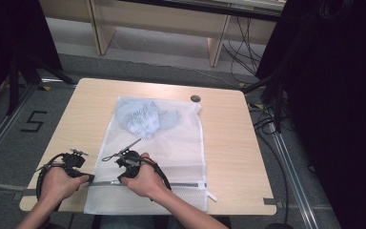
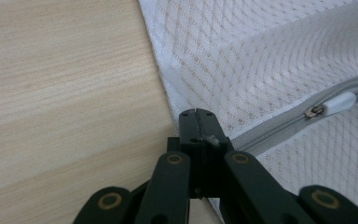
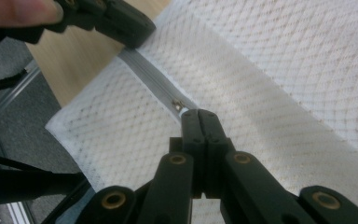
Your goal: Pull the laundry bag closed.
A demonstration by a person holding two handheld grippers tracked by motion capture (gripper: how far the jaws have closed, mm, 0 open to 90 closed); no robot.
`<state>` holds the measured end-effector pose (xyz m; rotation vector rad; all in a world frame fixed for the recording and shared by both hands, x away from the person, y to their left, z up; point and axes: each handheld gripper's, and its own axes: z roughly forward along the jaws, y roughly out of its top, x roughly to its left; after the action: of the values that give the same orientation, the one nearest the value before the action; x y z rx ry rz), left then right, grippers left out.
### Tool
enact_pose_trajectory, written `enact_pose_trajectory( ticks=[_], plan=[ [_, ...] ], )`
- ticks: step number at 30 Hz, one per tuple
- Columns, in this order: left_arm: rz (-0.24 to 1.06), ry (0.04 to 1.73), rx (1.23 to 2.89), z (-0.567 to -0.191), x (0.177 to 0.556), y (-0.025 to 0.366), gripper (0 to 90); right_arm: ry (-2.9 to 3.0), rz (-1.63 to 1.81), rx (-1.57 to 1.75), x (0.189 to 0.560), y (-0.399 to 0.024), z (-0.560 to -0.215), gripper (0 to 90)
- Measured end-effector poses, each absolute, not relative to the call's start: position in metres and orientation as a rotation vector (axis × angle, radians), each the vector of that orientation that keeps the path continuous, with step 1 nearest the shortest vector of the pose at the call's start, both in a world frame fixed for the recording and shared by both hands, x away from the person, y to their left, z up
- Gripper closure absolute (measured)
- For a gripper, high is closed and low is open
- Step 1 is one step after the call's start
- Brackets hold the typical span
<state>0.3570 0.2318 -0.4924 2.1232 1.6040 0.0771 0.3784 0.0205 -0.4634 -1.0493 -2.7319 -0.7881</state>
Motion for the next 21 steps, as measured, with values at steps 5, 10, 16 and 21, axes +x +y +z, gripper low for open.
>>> enact_pose_trajectory(
  ticks=[5,10,16,21],
  plan=[
    [0.072,1.600,2.127,-0.493,0.357,0.233,90.0,-2.644,-0.824,-1.090,0.382,0.022,-0.467,77.1],
    [0.077,1.602,2.124,-0.492,0.357,0.232,90.0,-2.614,-0.791,-1.112,0.387,0.022,-0.479,70.6],
    [0.078,1.601,2.125,-0.492,0.357,0.232,90.0,-2.527,-0.736,-1.171,0.386,0.025,-0.485,76.0],
    [0.071,1.599,2.126,-0.493,0.357,0.233,90.0,-2.556,-0.814,-1.098,0.387,0.028,-0.486,83.2]
  ],
)
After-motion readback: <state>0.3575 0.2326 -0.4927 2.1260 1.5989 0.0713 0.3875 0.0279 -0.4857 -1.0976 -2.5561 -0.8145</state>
